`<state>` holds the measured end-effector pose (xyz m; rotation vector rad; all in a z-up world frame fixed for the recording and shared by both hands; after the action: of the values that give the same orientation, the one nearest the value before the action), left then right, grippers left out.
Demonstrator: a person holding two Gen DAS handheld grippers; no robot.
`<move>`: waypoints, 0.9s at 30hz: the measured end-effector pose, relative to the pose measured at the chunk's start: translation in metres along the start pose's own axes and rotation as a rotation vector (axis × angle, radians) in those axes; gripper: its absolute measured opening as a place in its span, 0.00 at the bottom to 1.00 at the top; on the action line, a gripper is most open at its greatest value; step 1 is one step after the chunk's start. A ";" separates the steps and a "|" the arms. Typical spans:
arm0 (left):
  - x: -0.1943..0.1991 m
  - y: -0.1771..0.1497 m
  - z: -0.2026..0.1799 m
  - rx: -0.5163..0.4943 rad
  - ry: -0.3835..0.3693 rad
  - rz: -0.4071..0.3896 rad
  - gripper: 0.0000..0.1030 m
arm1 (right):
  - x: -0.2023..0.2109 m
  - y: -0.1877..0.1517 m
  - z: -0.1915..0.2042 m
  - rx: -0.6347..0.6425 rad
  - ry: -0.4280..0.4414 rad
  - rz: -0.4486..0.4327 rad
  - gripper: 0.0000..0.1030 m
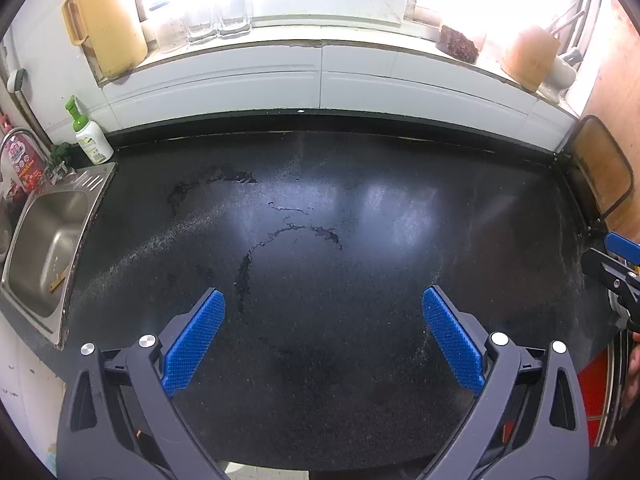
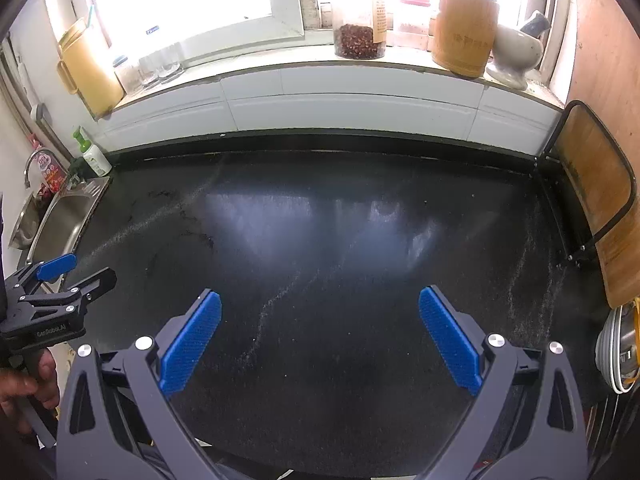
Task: Collect trash
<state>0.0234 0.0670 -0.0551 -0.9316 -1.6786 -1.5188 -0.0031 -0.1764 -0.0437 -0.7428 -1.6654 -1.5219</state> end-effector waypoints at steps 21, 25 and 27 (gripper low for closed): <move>0.003 -0.004 -0.004 -0.010 0.012 0.003 0.94 | 0.003 -0.005 -0.002 -0.003 0.005 -0.005 0.93; 0.003 -0.005 -0.003 -0.007 0.012 0.005 0.94 | 0.002 -0.005 -0.002 -0.004 0.006 -0.003 0.93; 0.003 -0.005 -0.003 -0.008 0.013 0.005 0.94 | 0.002 -0.005 -0.002 -0.003 0.006 -0.001 0.93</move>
<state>0.0178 0.0641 -0.0543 -0.9274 -1.6610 -1.5259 -0.0086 -0.1788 -0.0447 -0.7383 -1.6592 -1.5265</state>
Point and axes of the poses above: each gripper's, at about its wrist camera, not at the fingertips, and x roughly against the way its jaws point, z to its left, y to its top, the point moved 2 cm from there along -x, roughly the way its jaws point, and after that the axes turned 7 degrees about x, right-handed, at the moved point
